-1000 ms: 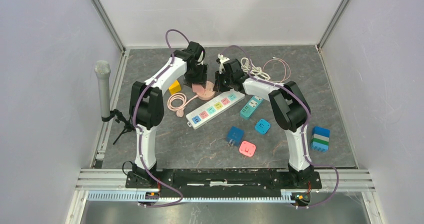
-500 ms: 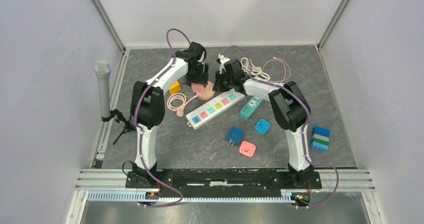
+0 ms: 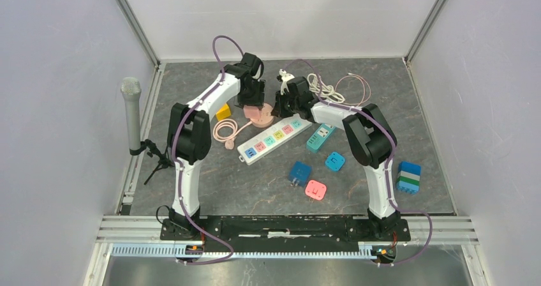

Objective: Pull the plug off the socket

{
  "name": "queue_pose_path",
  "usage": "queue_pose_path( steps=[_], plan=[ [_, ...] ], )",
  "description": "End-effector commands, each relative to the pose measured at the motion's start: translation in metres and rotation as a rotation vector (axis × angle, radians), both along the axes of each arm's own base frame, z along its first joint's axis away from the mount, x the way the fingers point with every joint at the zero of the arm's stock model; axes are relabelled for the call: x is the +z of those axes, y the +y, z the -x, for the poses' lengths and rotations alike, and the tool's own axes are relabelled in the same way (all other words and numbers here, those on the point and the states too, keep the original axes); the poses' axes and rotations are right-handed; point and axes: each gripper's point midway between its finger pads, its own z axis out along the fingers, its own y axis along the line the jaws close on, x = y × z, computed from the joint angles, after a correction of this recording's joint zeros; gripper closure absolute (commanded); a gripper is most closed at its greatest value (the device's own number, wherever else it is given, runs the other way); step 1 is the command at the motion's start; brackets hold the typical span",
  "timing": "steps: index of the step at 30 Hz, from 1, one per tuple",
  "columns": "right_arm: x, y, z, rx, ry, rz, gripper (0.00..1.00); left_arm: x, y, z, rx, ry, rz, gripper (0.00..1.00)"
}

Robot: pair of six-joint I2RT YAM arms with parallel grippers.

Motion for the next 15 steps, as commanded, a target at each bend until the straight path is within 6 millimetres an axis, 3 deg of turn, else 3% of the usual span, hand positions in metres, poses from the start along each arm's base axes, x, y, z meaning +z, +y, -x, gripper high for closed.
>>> queue_pose_path(
  steps=[1,10,15],
  plan=[
    [-0.075,-0.036,0.044,0.028,0.166,0.196,1.0,0.044,-0.021,-0.005,-0.064,-0.071,0.148,0.88],
    [-0.065,-0.022,0.042,0.072,0.143,0.119,1.0,0.058,-0.037,0.002,-0.109,-0.043,0.281,0.94],
    [-0.069,-0.022,0.045,0.069,0.156,0.125,1.0,0.05,-0.031,-0.003,-0.041,-0.081,0.172,0.94]
  ],
)
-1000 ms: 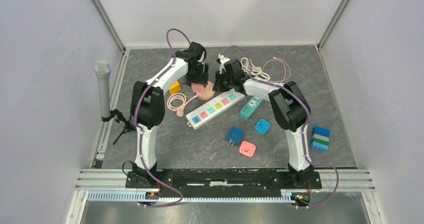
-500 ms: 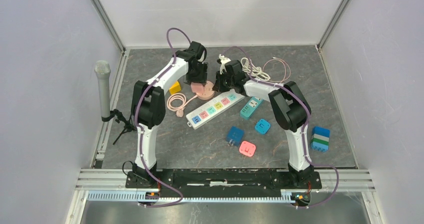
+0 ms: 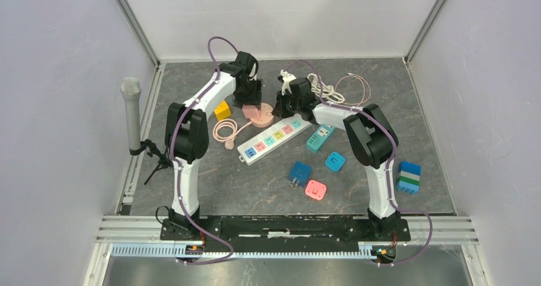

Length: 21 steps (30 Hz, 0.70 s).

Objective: Pull the plug off the socket

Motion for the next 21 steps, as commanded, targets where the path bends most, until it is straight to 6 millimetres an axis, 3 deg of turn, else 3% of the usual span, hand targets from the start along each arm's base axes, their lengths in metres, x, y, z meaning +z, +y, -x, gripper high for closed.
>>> queue_pose_path(
  steps=[1,7,13,16,21],
  plan=[
    [-0.071,-0.023,0.045,0.028,0.196,0.163,1.0,0.047,-0.029,-0.005,-0.009,-0.136,0.035,0.94],
    [-0.073,-0.025,0.045,0.038,0.196,0.185,1.0,0.046,-0.023,0.0,-0.003,-0.139,-0.061,0.95],
    [-0.078,-0.027,0.048,0.064,0.186,0.203,1.0,0.057,-0.035,0.008,-0.047,-0.074,0.183,0.95],
    [-0.079,-0.026,0.049,0.069,0.186,0.202,1.0,0.053,-0.032,0.006,-0.023,-0.074,0.159,0.95],
    [-0.077,-0.023,0.048,0.072,0.176,0.21,1.0,0.047,-0.023,0.009,0.003,-0.101,-0.033,0.96]
  ],
)
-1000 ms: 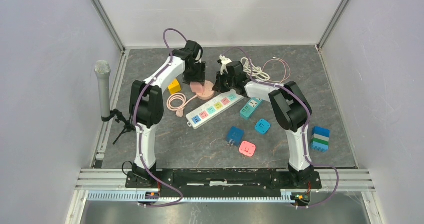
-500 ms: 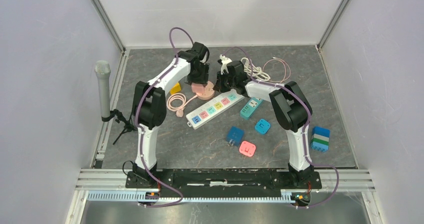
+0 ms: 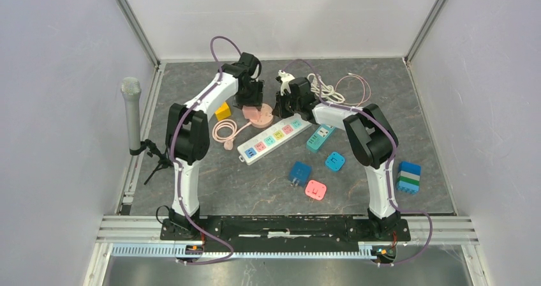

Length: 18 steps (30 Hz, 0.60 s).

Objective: Pull the plug off the socket

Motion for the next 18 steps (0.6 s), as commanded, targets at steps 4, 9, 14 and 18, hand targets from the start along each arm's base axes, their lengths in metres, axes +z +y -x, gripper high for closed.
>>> queue_pose_path(
  steps=[4,9,14,18],
  plan=[
    [-0.08,-0.025,0.048,0.032,0.2,0.211,1.0,0.053,-0.021,0.007,-0.006,-0.116,0.028,0.96],
    [-0.08,-0.023,0.047,0.058,0.173,0.259,1.0,0.065,-0.027,0.006,-0.016,-0.053,0.252,0.96],
    [-0.082,-0.021,0.048,0.069,0.172,0.273,1.0,0.059,-0.036,0.006,-0.019,-0.083,0.228,0.96],
    [-0.083,-0.022,0.047,0.066,0.173,0.283,1.0,0.045,-0.034,0.008,-0.025,-0.111,0.074,0.96]
  ],
)
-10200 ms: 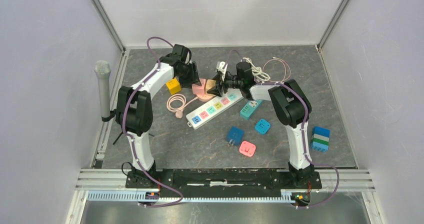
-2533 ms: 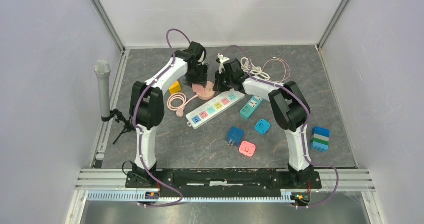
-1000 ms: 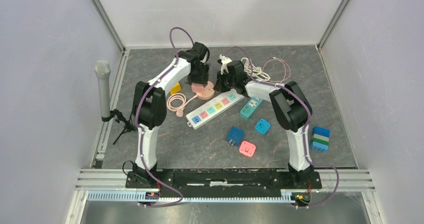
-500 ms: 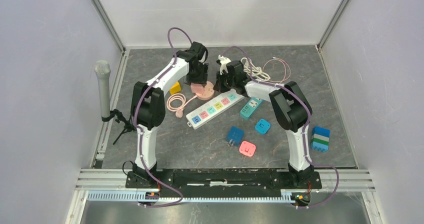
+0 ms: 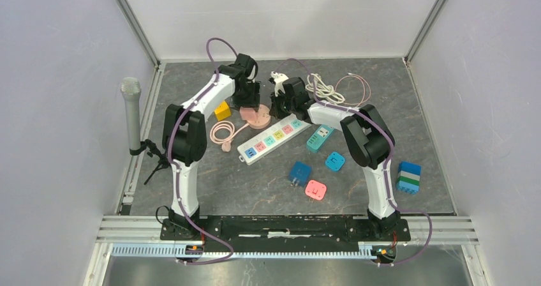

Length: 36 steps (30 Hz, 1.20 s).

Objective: Pull the plug off the socket

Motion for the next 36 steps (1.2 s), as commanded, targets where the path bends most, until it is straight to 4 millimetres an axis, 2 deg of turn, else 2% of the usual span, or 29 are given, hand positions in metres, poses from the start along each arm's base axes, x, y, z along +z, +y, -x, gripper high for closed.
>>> queue_pose_path(
  steps=[1,4,9,12,13,16,18,22,25,27,31,33,36],
  plan=[
    [-0.083,-0.033,0.045,0.01,0.211,0.217,1.0,0.042,-0.041,0.002,-0.045,-0.123,0.044,0.97],
    [-0.084,-0.034,0.044,0.008,0.212,0.221,1.0,0.04,-0.034,0.005,-0.043,-0.116,0.036,0.97],
    [-0.082,-0.031,0.046,0.025,0.207,0.219,1.0,0.065,-0.052,0.004,-0.073,-0.094,0.286,0.97],
    [-0.085,-0.032,0.047,0.029,0.207,0.232,1.0,0.075,-0.066,0.003,-0.061,-0.093,0.346,0.97],
    [-0.086,-0.032,0.048,0.029,0.212,0.233,1.0,0.076,-0.066,0.003,-0.051,-0.1,0.328,0.97],
    [-0.088,-0.034,0.049,0.022,0.217,0.243,1.0,0.076,-0.05,0.001,-0.021,-0.153,0.134,0.97],
    [-0.089,-0.035,0.049,0.017,0.217,0.248,1.0,0.076,-0.044,0.0,-0.012,-0.158,0.095,0.98],
    [-0.091,-0.036,0.049,0.011,0.217,0.254,1.0,0.082,-0.045,0.002,-0.027,-0.162,0.106,0.97],
    [-0.091,-0.035,0.049,0.014,0.217,0.251,1.0,0.084,-0.054,0.005,-0.041,-0.105,0.233,0.97],
    [-0.089,-0.032,0.05,0.025,0.216,0.236,1.0,0.083,-0.057,0.005,-0.043,-0.094,0.253,0.97],
    [-0.073,-0.014,0.052,0.079,0.196,0.138,1.0,0.068,-0.059,0.007,-0.056,-0.096,0.183,0.97],
    [-0.063,-0.004,0.052,0.101,0.194,0.085,0.9,0.054,-0.063,0.01,-0.056,-0.057,0.187,0.97],
    [-0.058,0.003,0.051,0.107,0.204,0.055,0.73,0.047,-0.064,0.009,-0.04,-0.052,0.192,0.97]
  ],
)
